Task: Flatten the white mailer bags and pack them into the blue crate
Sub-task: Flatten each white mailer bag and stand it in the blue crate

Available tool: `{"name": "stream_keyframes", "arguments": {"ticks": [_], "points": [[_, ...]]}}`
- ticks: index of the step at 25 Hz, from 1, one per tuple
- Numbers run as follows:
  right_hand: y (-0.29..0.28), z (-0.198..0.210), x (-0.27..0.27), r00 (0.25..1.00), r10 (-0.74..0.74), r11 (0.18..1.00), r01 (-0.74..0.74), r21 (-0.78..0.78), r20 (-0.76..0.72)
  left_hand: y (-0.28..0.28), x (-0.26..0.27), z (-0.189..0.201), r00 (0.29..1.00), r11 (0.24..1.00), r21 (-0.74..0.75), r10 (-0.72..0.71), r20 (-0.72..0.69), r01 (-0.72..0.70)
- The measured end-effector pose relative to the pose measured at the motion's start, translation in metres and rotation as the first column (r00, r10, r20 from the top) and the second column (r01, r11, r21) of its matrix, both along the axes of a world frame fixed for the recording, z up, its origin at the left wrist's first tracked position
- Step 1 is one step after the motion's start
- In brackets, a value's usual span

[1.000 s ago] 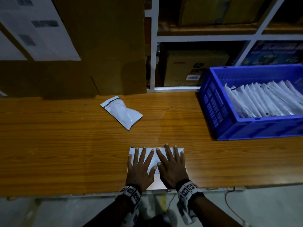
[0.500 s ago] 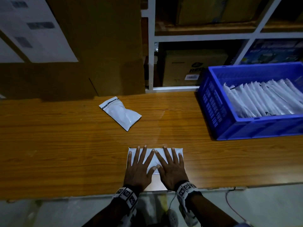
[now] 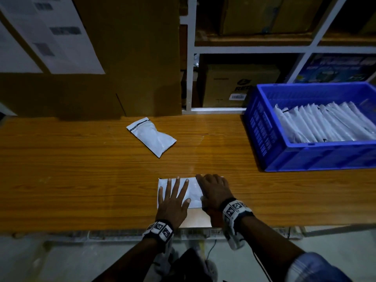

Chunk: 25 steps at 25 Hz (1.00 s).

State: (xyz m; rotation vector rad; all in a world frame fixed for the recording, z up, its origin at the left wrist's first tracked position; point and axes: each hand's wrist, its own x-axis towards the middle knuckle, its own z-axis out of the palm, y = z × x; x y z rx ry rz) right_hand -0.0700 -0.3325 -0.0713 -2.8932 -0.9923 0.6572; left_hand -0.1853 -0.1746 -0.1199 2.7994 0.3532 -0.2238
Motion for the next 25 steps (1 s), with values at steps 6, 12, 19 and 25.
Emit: {"name": "stream_keyframes", "arguments": {"ticks": [6,12,19,25], "points": [[0.008,0.043,0.023,0.972,0.066,0.998,-0.068,0.0,0.227,-0.015,0.01,0.033,0.981,0.957,-0.24,0.183,0.063,-0.163],[-0.008,0.073,0.031,0.95,0.007,0.996,-0.036,0.087,0.313,0.003,0.049,0.078,0.978,0.993,0.111,0.022,0.206,-0.046],[-0.035,0.027,-0.008,0.981,-0.045,0.986,0.013,0.168,0.189,-0.013,0.034,0.068,0.974,0.962,0.231,-0.182,0.135,0.147],[-0.036,-0.033,-0.046,0.975,-0.198,0.957,0.214,0.196,-0.097,-0.023,0.004,0.016,0.983,0.984,0.031,-0.177,0.054,0.176]]}}
